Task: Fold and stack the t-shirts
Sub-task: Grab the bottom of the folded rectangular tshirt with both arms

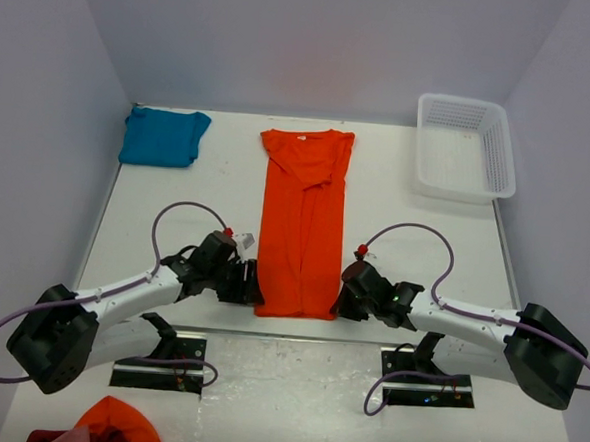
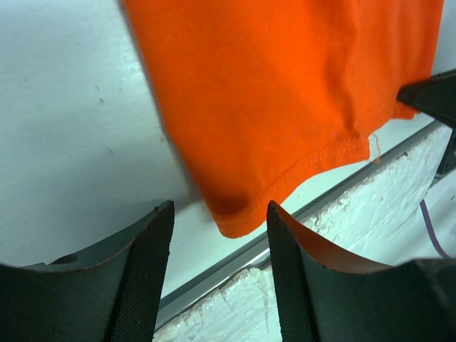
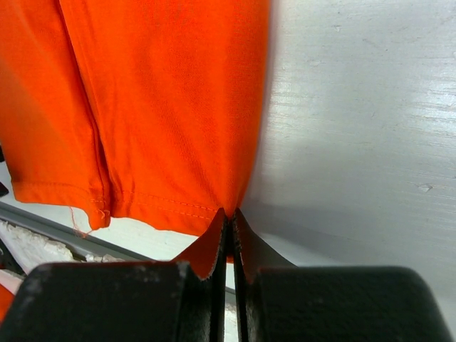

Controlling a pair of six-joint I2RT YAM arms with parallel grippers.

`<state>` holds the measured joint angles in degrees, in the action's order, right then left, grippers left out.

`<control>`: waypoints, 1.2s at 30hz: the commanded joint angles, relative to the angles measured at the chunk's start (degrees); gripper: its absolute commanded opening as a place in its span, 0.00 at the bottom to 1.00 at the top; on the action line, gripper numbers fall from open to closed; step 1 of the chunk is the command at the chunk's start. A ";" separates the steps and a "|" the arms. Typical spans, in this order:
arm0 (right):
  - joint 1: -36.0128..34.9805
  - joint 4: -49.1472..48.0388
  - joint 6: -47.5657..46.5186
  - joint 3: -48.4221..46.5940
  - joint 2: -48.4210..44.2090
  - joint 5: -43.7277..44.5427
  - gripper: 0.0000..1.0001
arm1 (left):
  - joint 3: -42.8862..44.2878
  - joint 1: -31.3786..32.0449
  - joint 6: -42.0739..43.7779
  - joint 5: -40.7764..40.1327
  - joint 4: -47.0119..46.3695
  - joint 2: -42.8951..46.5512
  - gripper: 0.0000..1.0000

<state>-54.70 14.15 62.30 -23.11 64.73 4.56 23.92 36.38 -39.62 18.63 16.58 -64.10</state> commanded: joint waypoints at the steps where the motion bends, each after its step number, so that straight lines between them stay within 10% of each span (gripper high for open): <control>1: -0.23 0.53 -0.16 0.09 0.13 1.42 0.00 | -1.94 0.71 -2.74 2.98 -2.43 2.04 0.56; 15: -0.23 1.93 -0.52 0.00 -0.92 1.86 0.00 | -4.06 1.85 -4.86 4.13 -8.58 -1.38 0.54; 28: -0.50 0.79 -1.13 -0.79 1.98 0.98 0.00 | -6.52 2.46 -6.61 6.42 -12.36 -1.65 0.00; 36: -5.24 7.98 -0.87 -4.65 2.59 5.89 0.00 | -8.54 2.73 -7.76 4.75 -7.10 5.90 0.00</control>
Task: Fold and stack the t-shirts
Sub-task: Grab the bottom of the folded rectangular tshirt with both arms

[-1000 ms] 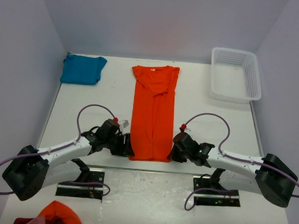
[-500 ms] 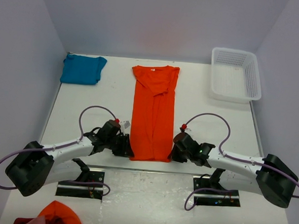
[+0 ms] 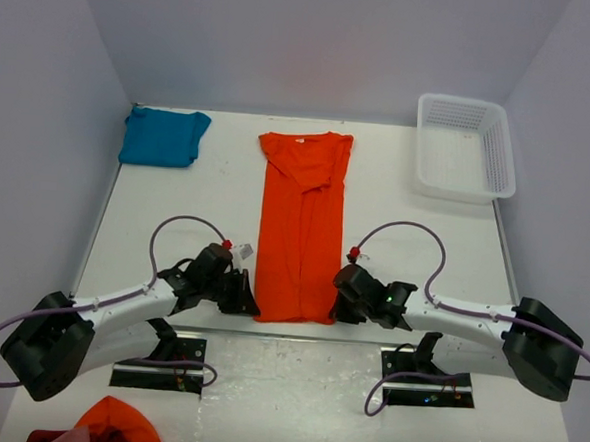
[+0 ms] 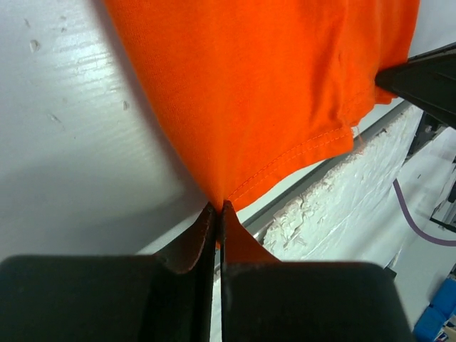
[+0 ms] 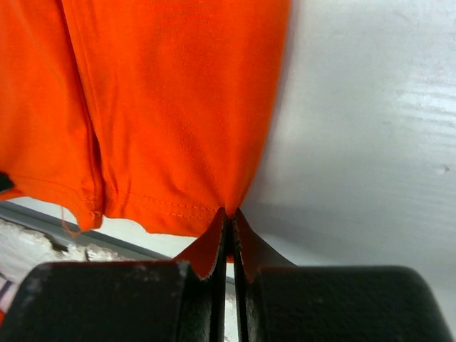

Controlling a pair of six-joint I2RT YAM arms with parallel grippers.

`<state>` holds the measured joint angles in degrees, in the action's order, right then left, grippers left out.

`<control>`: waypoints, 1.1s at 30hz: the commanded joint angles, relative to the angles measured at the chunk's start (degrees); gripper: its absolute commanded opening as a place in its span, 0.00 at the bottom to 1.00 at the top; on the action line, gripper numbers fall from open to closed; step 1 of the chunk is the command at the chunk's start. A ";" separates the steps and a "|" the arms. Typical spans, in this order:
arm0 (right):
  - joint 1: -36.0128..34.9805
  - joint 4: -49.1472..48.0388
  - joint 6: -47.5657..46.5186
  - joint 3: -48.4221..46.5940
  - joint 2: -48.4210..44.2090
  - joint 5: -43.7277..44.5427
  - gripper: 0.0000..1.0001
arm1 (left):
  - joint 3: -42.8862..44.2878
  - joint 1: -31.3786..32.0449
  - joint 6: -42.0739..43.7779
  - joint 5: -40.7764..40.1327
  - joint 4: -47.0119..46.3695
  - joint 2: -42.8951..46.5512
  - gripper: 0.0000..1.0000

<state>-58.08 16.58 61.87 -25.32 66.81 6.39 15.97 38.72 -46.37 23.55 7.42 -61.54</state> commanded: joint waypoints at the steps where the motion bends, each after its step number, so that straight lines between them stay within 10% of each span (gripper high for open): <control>1: -3.42 8.09 -0.17 -3.58 0.61 4.76 0.00 | -0.67 0.39 -1.00 -0.52 4.33 4.31 0.00; 22: -26.89 27.88 17.31 -12.11 -1.77 13.55 0.00 | -1.29 3.64 -5.57 -2.81 26.94 33.84 0.00; 33: -27.36 38.79 19.36 -22.22 -0.62 24.28 0.00 | 15.22 3.82 1.88 -12.47 24.24 23.50 0.00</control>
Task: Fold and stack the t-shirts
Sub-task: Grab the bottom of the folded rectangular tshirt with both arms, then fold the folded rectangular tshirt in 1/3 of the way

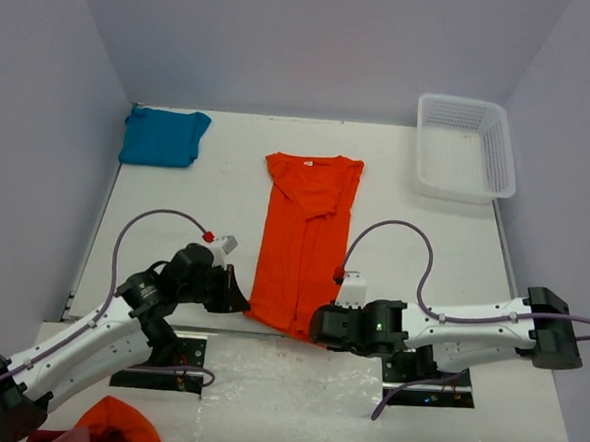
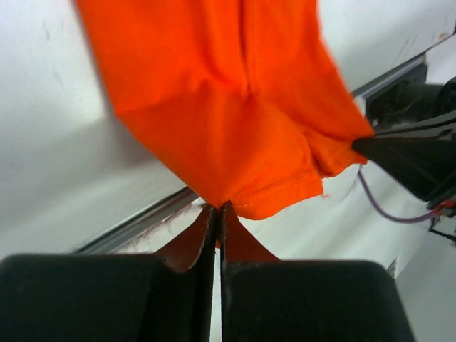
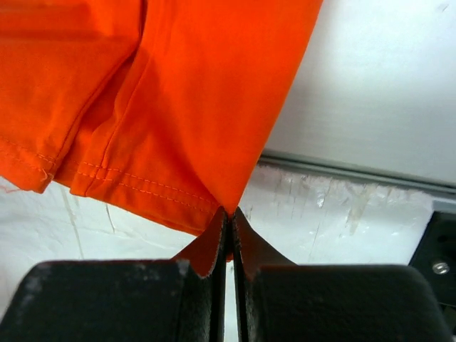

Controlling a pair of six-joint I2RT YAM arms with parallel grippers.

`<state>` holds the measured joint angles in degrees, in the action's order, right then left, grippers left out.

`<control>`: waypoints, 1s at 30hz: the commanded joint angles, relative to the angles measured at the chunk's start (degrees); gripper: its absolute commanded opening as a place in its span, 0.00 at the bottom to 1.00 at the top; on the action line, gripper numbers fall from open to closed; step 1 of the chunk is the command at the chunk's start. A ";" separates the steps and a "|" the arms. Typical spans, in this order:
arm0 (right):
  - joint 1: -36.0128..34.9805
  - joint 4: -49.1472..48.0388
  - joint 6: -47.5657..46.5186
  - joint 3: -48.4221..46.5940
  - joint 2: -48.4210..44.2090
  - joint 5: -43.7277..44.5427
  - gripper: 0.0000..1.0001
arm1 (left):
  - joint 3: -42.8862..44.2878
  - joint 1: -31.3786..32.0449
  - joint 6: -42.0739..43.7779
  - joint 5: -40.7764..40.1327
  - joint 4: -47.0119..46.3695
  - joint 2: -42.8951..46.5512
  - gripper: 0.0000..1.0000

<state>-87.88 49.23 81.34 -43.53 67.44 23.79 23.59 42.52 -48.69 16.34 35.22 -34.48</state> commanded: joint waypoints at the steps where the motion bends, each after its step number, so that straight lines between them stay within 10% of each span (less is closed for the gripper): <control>1: 4.01 6.14 -1.61 -4.54 -1.87 7.49 0.00 | 11.78 0.02 5.17 -6.13 -4.19 -7.67 0.00; 16: 36.10 -11.17 -41.94 -12.19 4.71 0.30 0.00 | 33.54 -5.60 16.34 -12.31 -12.19 -38.46 0.00; 30: 49.90 -19.35 -54.18 -21.24 22.11 -10.95 0.00 | 40.29 -12.29 20.21 -8.25 -19.84 -55.42 0.00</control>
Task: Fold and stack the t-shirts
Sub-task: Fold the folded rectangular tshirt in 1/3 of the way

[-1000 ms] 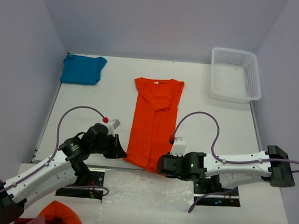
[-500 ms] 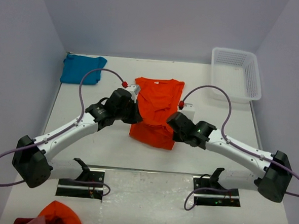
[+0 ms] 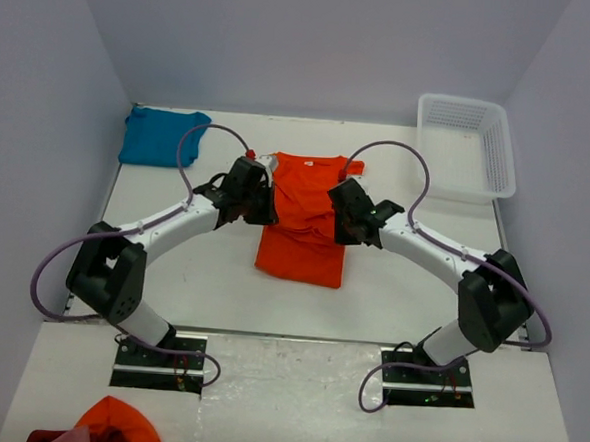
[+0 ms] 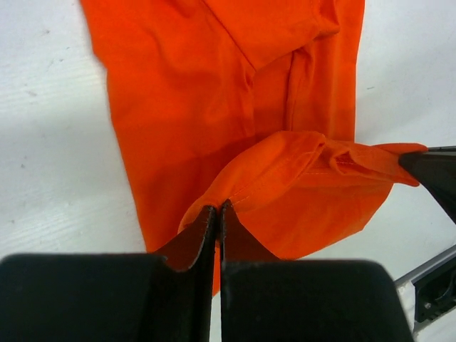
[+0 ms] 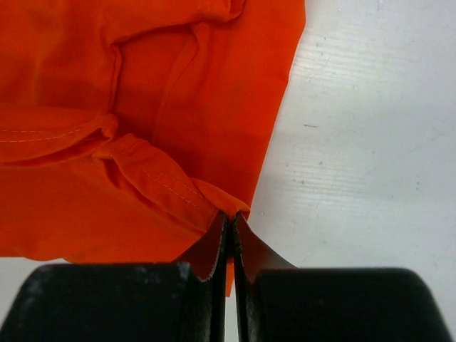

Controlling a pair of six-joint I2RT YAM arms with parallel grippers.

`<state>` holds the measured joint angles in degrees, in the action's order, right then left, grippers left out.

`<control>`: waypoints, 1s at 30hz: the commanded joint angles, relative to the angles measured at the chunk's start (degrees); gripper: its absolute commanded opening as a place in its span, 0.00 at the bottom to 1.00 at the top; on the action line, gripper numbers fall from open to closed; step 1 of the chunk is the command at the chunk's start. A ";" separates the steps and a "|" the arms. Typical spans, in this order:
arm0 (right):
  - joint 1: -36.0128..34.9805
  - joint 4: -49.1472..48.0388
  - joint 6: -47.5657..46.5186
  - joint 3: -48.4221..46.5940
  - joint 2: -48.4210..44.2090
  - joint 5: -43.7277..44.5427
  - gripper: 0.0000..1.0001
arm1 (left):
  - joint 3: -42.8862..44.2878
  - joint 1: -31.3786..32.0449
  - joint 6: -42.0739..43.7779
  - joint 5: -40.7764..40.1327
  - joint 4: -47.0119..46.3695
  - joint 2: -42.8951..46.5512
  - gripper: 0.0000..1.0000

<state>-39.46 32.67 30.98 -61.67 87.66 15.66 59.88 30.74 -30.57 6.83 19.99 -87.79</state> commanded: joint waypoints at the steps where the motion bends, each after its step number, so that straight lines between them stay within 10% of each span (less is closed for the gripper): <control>1: 1.84 -2.96 -4.08 -3.98 2.60 -3.44 0.00 | 4.45 -0.68 2.18 1.52 -5.65 -2.99 0.00; 15: 8.61 -3.66 -8.21 -10.40 11.74 -7.40 0.00 | 14.04 -5.08 3.84 3.72 -6.98 -16.09 0.00; 17: 8.96 -3.31 -8.57 -11.71 12.45 -5.66 0.20 | 14.56 -5.08 4.29 1.97 -7.07 -17.76 0.00; 19: 9.32 -2.70 -9.27 -13.46 13.06 -4.42 0.45 | 14.92 -5.08 5.86 -0.58 -7.50 -18.21 0.21; 23: 10.10 -1.12 -11.46 -19.00 14.12 -0.64 0.56 | 15.18 -4.99 8.85 -8.57 -8.04 -14.35 0.54; 30: 10.37 3.47 -10.94 -20.97 9.84 -0.62 0.59 | 14.05 -2.09 8.34 -15.80 -3.82 -3.89 0.69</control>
<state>-29.21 33.36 20.38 -83.85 101.82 14.09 72.53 27.11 -22.90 -4.86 15.55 -97.27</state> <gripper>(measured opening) 0.590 0.684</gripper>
